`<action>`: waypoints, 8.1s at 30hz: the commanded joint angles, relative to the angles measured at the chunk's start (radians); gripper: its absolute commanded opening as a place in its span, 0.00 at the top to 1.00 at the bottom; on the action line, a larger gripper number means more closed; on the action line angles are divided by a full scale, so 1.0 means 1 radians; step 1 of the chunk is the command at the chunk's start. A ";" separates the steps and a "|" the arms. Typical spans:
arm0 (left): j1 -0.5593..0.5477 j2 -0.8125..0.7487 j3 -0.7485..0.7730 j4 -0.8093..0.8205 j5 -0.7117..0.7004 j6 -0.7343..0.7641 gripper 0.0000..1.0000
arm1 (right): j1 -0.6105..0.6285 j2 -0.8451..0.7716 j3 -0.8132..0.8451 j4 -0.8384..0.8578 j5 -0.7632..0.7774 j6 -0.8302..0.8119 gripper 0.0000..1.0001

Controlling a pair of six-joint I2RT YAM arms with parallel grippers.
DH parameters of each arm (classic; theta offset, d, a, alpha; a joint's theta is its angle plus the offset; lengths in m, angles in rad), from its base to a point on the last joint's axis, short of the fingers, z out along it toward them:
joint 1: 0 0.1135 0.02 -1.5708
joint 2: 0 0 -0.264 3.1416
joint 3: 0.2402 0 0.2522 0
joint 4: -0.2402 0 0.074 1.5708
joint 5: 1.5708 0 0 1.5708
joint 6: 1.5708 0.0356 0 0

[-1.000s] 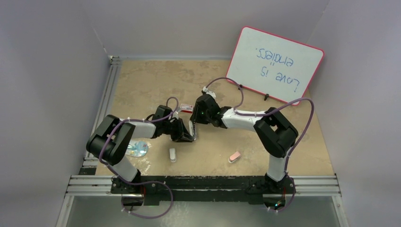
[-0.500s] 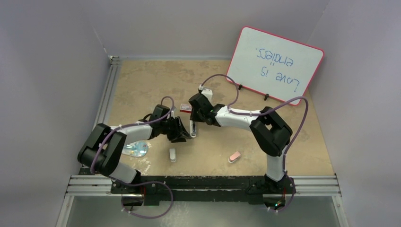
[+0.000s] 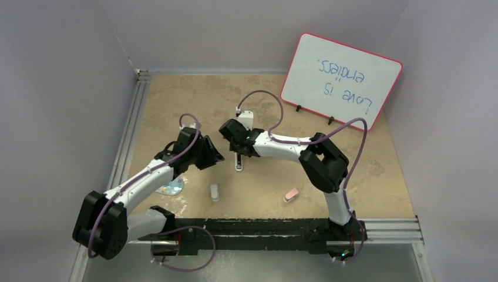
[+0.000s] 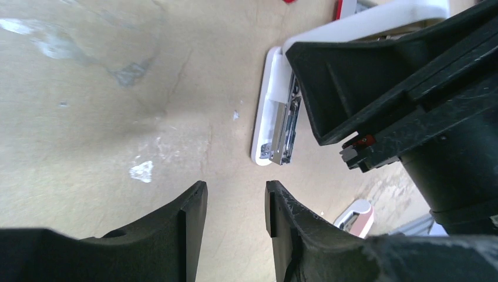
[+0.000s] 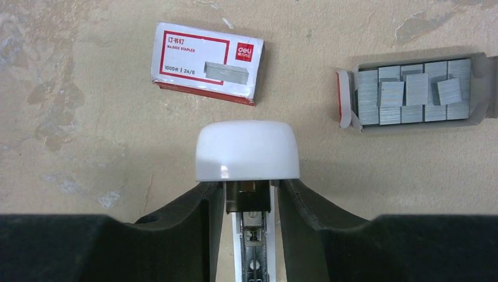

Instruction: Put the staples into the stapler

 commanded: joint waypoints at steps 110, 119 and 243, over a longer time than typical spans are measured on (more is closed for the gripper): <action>-0.003 -0.052 0.049 0.147 0.070 0.108 0.39 | 0.050 -0.441 -0.430 -0.316 -0.185 0.176 0.55; -0.003 -0.006 0.037 0.173 0.136 0.104 0.35 | 0.050 -0.428 -0.406 -0.293 -0.160 0.180 0.64; -0.205 0.304 0.043 0.484 0.346 0.032 1.00 | -0.307 -0.595 -0.714 0.464 -0.728 0.159 0.23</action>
